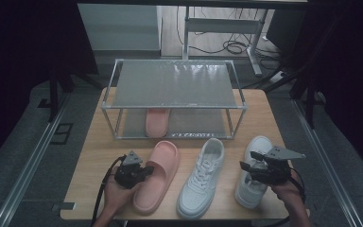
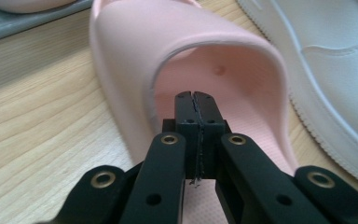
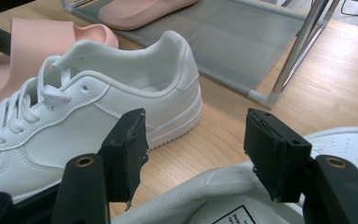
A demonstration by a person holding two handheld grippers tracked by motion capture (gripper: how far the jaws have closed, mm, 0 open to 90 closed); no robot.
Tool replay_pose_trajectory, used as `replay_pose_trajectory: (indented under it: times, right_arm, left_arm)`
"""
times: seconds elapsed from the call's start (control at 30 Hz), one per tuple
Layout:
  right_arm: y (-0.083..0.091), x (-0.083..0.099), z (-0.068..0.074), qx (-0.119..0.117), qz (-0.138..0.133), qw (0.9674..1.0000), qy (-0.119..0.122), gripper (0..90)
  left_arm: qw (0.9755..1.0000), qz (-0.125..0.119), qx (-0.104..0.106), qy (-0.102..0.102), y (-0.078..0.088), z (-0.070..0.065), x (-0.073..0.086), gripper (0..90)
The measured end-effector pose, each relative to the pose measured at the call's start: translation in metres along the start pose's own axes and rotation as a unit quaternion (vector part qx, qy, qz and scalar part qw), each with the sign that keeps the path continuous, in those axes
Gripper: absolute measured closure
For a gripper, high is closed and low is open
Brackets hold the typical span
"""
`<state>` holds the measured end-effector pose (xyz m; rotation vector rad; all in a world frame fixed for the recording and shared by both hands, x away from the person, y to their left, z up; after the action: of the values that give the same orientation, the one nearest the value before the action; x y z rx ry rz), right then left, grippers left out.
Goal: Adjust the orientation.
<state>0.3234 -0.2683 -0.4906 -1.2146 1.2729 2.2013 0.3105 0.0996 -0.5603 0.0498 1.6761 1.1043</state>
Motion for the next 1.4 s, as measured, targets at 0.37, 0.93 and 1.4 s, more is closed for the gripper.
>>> replay_pose_trajectory:
  times: [0.37,0.93,1.4]
  right_arm:
    - [-0.001,0.001,0.000,0.000,0.002,1.0000,0.001,39.6]
    - [-0.001,0.000,0.001,0.002,0.000,1.0000,0.004,39.6]
    - [0.004,-0.003,0.001,0.003,-0.009,1.0000,0.003,39.6]
  left_arm:
    - [0.9998,-0.007,-0.015,0.007,0.000,0.009,0.002,90.0]
    - [0.9995,-0.012,-0.015,0.023,-0.002,0.019,0.002,89.0]
    - [0.9990,-0.039,-0.001,0.023,0.028,0.011,-0.012,70.6]
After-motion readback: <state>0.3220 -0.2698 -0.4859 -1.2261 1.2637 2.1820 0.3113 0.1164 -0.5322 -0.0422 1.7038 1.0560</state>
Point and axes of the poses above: each handheld gripper's, and its own axes: y roughly backward along the jaws, x roughly out of its underside, z roughly to its left, the point moved 8 cm from there along -y, roughly forward along the jaws, and after that the axes turned 15 degrees about -y, right-handed, at the moved point
